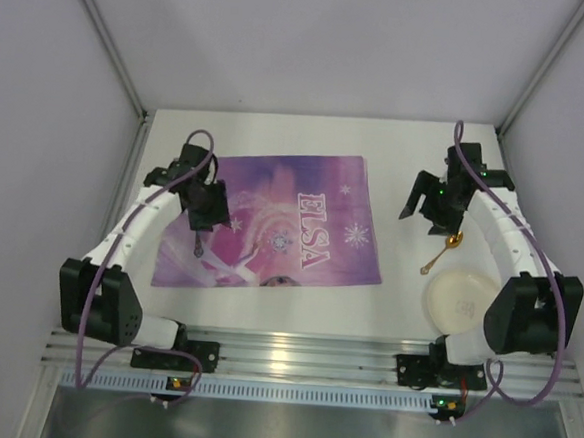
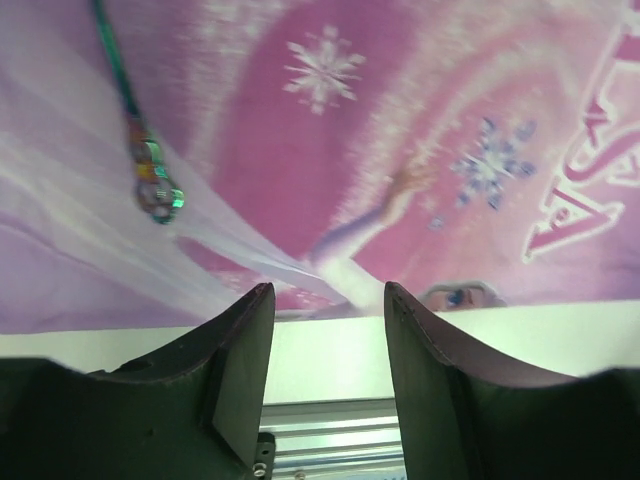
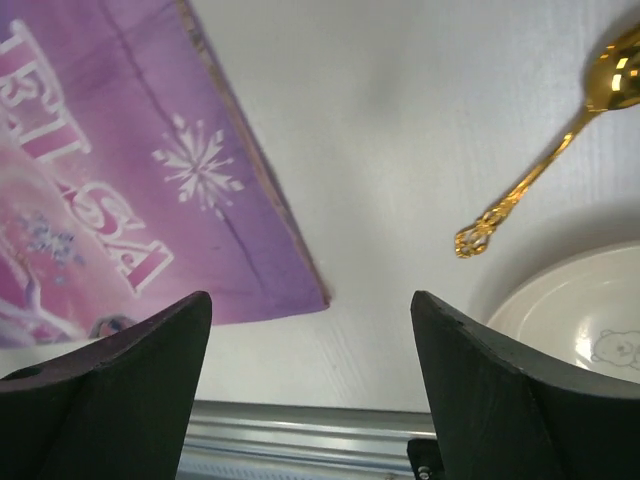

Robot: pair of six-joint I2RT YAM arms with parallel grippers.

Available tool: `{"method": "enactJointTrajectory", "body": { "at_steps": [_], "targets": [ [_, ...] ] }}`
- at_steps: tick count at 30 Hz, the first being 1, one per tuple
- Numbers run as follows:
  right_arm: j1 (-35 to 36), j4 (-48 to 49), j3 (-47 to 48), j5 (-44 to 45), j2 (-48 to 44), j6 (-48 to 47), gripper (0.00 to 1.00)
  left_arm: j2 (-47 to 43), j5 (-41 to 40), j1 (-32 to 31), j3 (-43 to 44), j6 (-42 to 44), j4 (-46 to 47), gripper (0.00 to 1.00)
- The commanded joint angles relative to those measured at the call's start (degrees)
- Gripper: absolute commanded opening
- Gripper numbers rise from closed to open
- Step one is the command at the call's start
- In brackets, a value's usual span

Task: Set the dinner table for one person

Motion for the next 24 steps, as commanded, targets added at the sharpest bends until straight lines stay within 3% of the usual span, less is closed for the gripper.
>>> {"method": "enactJointTrajectory", "body": {
  "at_steps": [1,6,12,17,24],
  "targets": [
    [-3.9,-1.0,0.7,6.8,3.1,-1.4,0.81,-4.8,-5.7,-8.2,-1.9,-7.2,2.7,0.53],
    [-10.1,0.2,1.7,9.1,9.6,-2.1,0.73,-9.0,-6.2,-16.7,-5.9,-12.0,5.4,0.53],
    [-13.4,2.1,2.8,11.2,16.1,-1.4,0.67,-9.1,-8.4,-22.9,-7.9,-12.1,6.9,0.52],
    [-14.9,3.3,4.0,12.7,20.6,-0.6,0.63,-9.3,-8.6,-23.1,-8.4,-10.6,7.4,0.52],
    [-15.3,4.8,3.0,14.5,23.8,0.9,0.48,-7.2,-8.8,-23.1,-7.2,-8.9,7.3,0.52]
  ]
}}
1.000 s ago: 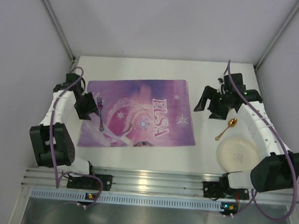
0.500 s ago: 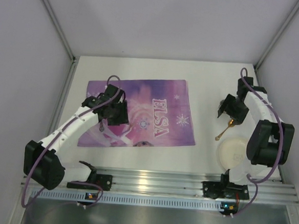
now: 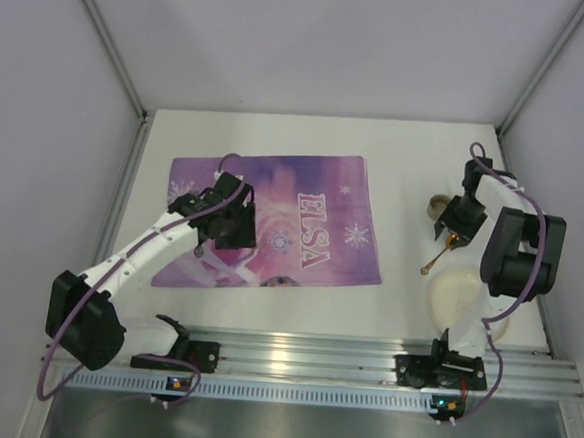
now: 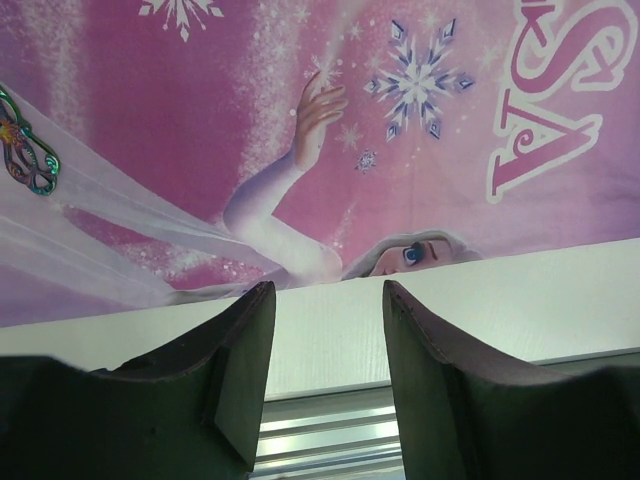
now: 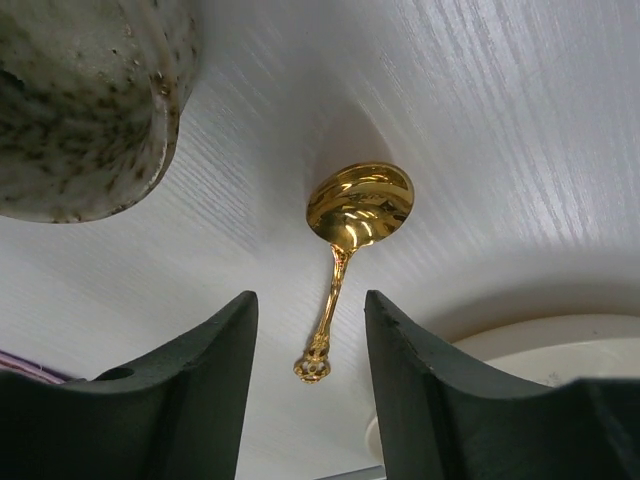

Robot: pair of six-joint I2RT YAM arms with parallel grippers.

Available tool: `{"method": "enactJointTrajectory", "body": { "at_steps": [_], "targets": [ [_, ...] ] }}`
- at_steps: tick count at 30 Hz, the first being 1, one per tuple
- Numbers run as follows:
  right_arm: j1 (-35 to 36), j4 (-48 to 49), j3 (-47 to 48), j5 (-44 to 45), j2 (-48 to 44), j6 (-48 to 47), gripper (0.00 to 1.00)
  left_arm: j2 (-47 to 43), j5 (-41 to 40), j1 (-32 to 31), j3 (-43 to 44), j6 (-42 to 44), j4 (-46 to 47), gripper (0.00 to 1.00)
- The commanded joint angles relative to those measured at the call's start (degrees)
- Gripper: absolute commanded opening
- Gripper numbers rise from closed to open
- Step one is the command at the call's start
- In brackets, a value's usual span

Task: Set the dinner table for one person

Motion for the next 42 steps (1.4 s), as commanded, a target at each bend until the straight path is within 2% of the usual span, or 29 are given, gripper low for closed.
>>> {"method": "enactJointTrajectory", "body": {
  "at_steps": [1,5,13,16,20,22,24,31,35,38,41,42],
  "targets": [
    [-0.7,2.6,0.6,2.2,0.8,1.6,0.47,1.2,-1.0,-0.1,1.3,1.3,1.8,0.52],
    [-0.7,4.4,-1.7,2.1,1.3,2.5,0.40,2.4,-0.8,-0.1,2.2,2.0,2.2,0.52],
    [-1.0,6.5,-4.4,2.9,3.0,3.1,0.36,4.2,-1.3,-0.1,4.3,3.0,1.4,0.52],
    [-1.2,7.8,-5.5,3.1,3.2,3.1,0.27,4.7,-1.2,-0.1,4.6,2.9,1.4,0.52],
    [-1.5,8.9,-6.5,2.9,4.0,2.9,0.07,4.9,-0.7,-0.1,5.1,2.7,1.1,0.52],
    [-1.7,9.1,-6.8,2.7,3.8,2.6,0.00,5.1,-0.5,-0.1,5.3,2.6,1.1,0.52],
    [-1.6,9.2,-7.5,2.3,3.2,2.4,0.00,5.6,-0.5,-0.3,5.8,2.8,1.5,0.52],
    [-1.3,7.5,-12.5,-1.9,-9.2,3.5,0.00,13.2,-1.4,-3.8,11.1,2.6,3.7,0.52],
    [-0.4,4.2,-16.1,-4.3,-18.1,3.6,0.00,21.2,-1.9,-7.1,17.2,2.1,5.4,0.51],
    [0.0,0.6,-17.9,-6.1,-25.8,3.8,0.00,32.8,-2.1,-9.7,27.4,2.5,5.6,0.51],
    [0.7,-1.9,-18.3,-7.5,-32.6,3.8,0.00,40.3,-2.2,-10.9,34.7,2.8,4.6,0.51],
    [0.9,-3.7,-18.0,-8.1,-34.2,3.9,0.00,42.9,-2.4,-10.9,39.5,2.9,4.4,0.51]
  ]
}}
